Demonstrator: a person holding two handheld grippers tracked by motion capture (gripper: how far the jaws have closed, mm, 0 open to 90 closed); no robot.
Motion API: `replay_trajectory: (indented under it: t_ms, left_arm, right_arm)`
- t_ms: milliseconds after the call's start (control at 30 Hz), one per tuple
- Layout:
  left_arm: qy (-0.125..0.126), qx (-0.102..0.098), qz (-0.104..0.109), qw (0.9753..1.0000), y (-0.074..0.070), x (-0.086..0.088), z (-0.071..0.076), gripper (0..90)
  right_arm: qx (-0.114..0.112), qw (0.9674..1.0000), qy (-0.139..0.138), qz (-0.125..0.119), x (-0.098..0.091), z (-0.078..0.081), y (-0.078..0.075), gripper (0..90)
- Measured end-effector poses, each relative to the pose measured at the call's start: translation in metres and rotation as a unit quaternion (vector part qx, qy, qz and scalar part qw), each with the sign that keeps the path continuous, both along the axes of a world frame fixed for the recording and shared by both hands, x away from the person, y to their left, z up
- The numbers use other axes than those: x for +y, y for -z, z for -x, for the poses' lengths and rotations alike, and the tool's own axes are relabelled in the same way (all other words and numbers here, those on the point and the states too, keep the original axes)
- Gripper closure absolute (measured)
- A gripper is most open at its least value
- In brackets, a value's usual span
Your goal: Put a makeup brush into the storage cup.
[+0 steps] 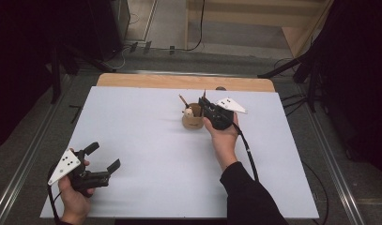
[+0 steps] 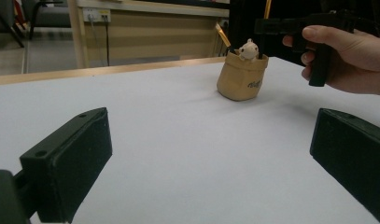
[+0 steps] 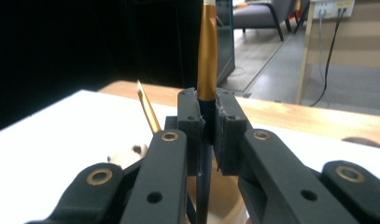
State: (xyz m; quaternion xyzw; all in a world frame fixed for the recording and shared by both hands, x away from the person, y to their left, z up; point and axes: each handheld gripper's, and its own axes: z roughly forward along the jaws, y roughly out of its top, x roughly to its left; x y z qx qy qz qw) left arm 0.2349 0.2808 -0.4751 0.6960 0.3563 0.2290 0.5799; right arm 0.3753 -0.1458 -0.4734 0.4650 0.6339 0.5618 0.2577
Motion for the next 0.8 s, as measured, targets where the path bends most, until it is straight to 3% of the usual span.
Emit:
replay_trajectory:
  t_ms: [267,400,700,800]
  left_arm:
    - [0.006,0.003,0.002,1.0,0.001,-0.001,0.0,0.0]
    - [0.011,0.003,0.001,0.9999,0.001,-0.002,-0.001,0.0]
    - [0.012,0.005,-0.001,0.9999,0.001,-0.002,-0.001,0.0]
    - [0.012,0.005,-0.001,0.9999,0.001,-0.003,-0.001,0.0]
  right_arm:
    - [0.014,0.9999,-0.007,0.007,-0.003,-0.002,0.005,81.1]
    - [0.008,0.9998,-0.003,0.02,-0.008,-0.001,0.001,60.0]
    - [0.05,0.9985,-0.021,0.005,-0.021,0.014,-0.012,26.5]
    - [0.05,0.9981,-0.036,0.005,-0.025,0.02,-0.012,15.9]
